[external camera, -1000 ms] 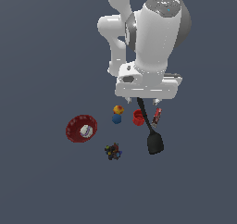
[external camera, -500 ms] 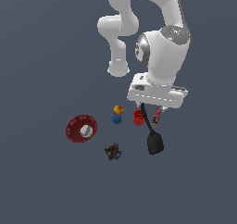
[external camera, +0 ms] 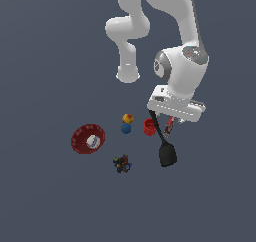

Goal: Pick up a designated object from a clutter of objects.

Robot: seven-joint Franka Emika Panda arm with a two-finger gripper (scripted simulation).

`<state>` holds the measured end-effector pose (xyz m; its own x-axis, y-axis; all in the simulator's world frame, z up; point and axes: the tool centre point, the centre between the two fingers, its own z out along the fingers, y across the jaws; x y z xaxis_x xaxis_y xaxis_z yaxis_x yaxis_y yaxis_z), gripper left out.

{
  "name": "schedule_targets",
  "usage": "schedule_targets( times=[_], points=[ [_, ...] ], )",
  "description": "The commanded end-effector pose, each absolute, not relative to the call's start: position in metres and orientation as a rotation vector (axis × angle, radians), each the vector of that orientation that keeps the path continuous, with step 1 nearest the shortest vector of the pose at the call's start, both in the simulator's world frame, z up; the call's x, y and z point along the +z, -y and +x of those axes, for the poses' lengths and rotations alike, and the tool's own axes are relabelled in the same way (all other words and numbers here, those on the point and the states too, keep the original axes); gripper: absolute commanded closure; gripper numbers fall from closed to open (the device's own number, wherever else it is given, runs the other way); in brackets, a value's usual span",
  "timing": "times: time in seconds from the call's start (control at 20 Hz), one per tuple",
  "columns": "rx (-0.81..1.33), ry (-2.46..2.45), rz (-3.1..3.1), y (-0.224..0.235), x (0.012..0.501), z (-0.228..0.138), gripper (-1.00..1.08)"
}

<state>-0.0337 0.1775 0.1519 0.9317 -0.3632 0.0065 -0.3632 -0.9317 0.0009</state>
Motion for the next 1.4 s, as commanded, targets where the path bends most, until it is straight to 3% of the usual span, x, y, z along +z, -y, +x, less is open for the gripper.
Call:
schedule_targets(
  times=[0.0, 0.95, 1.35],
  points=[
    [0.008, 0.627, 3.077, -0.186, 0.142, -0.04, -0.92],
    [0.0, 0.733, 3.055, -0.206, 0.112, -0.058, -0.92],
    [-0.001, 0.736, 3.055, -0.206, 0.077, -0.06, -0.92]
  ],
)
